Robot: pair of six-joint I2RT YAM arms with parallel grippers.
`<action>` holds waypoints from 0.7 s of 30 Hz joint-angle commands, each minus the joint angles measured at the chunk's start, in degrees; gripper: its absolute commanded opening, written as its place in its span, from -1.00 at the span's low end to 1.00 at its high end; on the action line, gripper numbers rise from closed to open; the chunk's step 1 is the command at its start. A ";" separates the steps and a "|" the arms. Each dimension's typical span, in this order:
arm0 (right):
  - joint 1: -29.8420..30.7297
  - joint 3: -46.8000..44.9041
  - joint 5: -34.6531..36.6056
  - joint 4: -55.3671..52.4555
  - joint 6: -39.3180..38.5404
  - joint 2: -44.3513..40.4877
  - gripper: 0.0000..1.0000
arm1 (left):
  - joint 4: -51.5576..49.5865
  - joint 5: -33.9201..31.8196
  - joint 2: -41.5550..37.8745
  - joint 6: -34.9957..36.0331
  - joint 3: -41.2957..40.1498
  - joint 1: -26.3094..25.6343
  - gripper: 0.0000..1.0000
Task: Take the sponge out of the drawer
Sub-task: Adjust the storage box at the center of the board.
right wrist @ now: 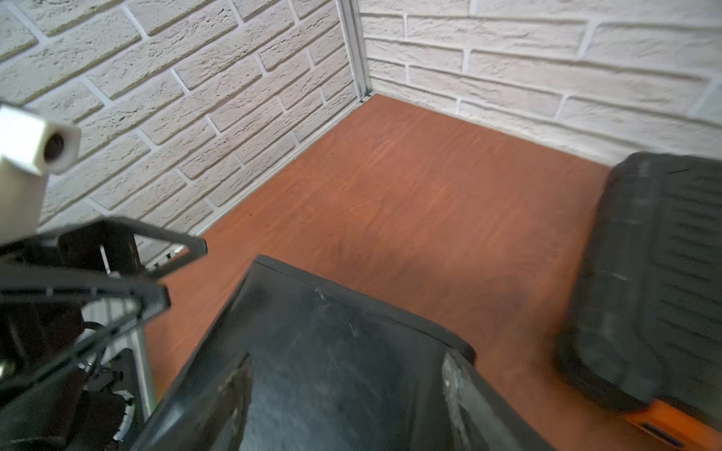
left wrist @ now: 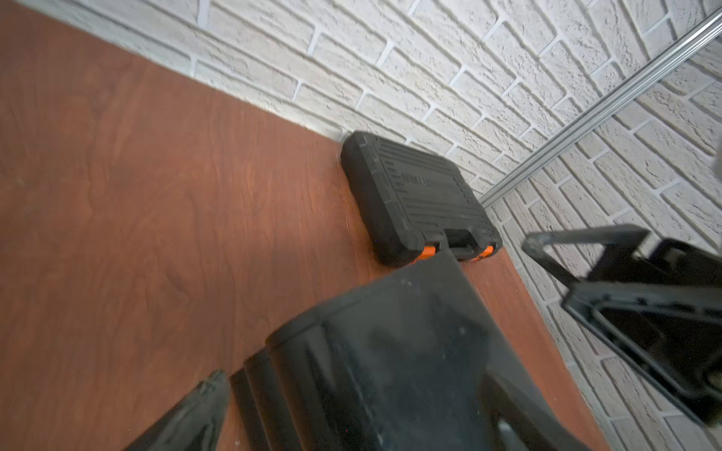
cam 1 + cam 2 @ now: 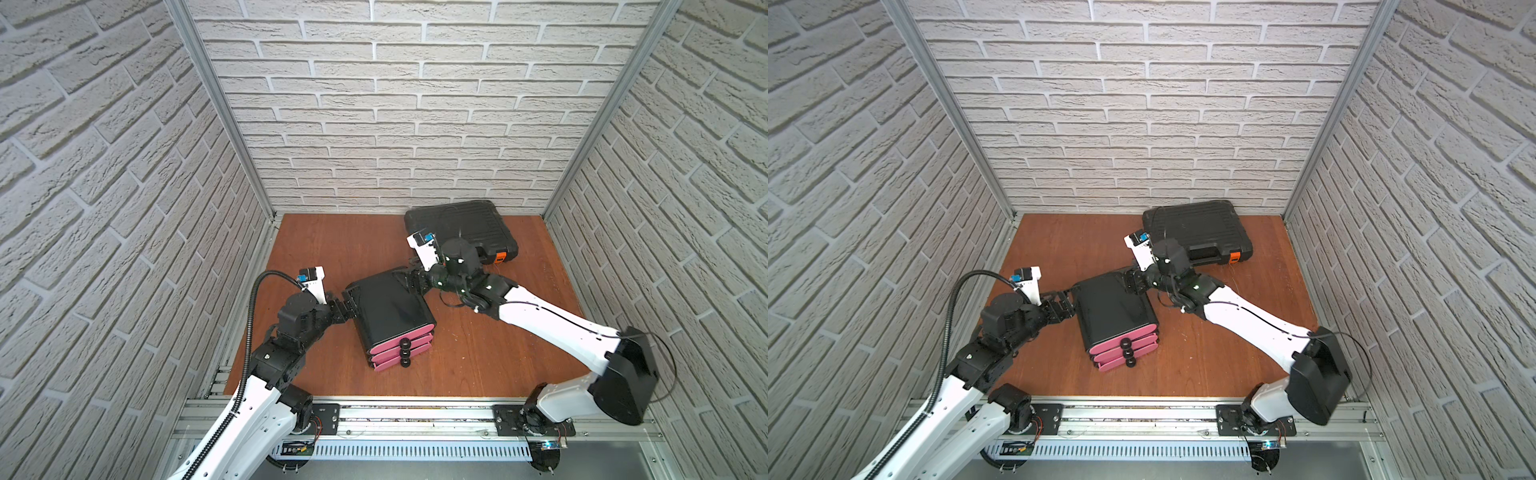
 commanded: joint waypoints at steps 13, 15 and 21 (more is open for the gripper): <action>0.58 -19.38 11.17 -21.25 8.14 -31.34 0.96 | 19.26 19.84 24.59 6.11 7.98 15.20 0.97; 0.64 -19.98 8.87 -23.35 8.35 -32.26 1.00 | 19.61 22.65 27.73 7.12 9.35 15.30 0.97; 0.84 -23.31 4.36 -22.28 9.08 -31.68 1.00 | 22.14 26.90 33.76 7.16 10.50 15.73 0.97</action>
